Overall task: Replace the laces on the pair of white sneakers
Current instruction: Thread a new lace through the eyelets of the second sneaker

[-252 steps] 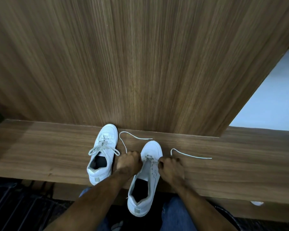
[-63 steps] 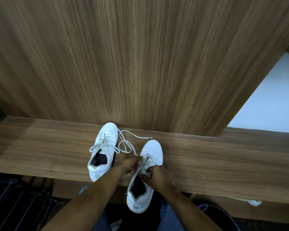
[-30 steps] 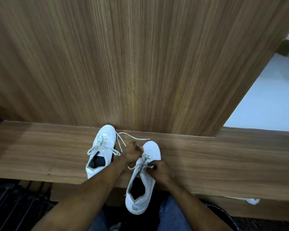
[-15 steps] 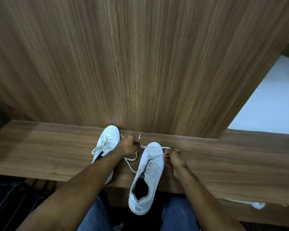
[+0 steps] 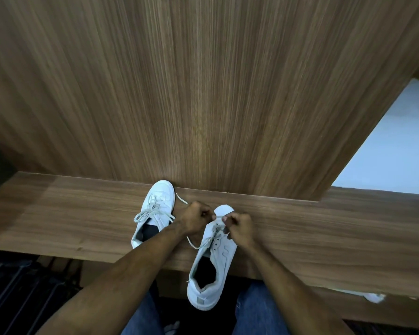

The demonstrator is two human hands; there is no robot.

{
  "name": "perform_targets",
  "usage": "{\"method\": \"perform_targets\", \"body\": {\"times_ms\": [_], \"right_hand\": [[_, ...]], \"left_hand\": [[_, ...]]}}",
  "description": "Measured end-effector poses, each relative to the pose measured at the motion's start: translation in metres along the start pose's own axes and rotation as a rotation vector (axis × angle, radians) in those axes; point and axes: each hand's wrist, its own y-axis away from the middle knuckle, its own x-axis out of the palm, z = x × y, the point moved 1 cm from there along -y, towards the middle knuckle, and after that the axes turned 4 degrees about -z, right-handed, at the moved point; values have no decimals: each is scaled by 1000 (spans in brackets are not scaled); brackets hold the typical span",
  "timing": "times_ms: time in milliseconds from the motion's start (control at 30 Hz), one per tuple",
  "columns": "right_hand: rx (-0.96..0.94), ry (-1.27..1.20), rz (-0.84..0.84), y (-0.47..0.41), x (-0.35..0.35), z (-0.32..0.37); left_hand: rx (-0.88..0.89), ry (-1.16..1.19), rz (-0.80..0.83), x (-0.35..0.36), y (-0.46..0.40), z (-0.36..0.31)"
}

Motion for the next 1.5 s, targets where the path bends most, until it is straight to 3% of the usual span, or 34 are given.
{"method": "perform_targets", "body": {"times_ms": [300,400,600,733,867,967,1067,1267,1433,1500], "right_hand": [[492,-522,-462,-9,-55,-50],[537,-546,-476,-9,-53,-58],[536,-613,-527,-6,-46,-55],[578,-607,-541,-7,-50,-62],[585,-620,-563,-11,-55,-70],[588,-618,-564,-9,-61,-76],[496,-540,-438,-1,-63,-77],[360,-452,-158,5,-40,-50],[19,-264,-9,3,-23,-14],[-71,-122,40,3,-17,-9]], "left_hand": [[-249,-12,-92,-25,15,58],[-302,175,-177,-22,15,56],[-526,787,-444,-14,12,37],[-554,810,-457,-16,13,47],[-496,578,-442,-24,16,66],[-520,701,-519,-33,22,63],[-531,735,-555,-39,27,57],[-517,630,-299,-15,25,31],[-445,565,26,22,17,-19],[-469,590,67,29,16,-33]]}}
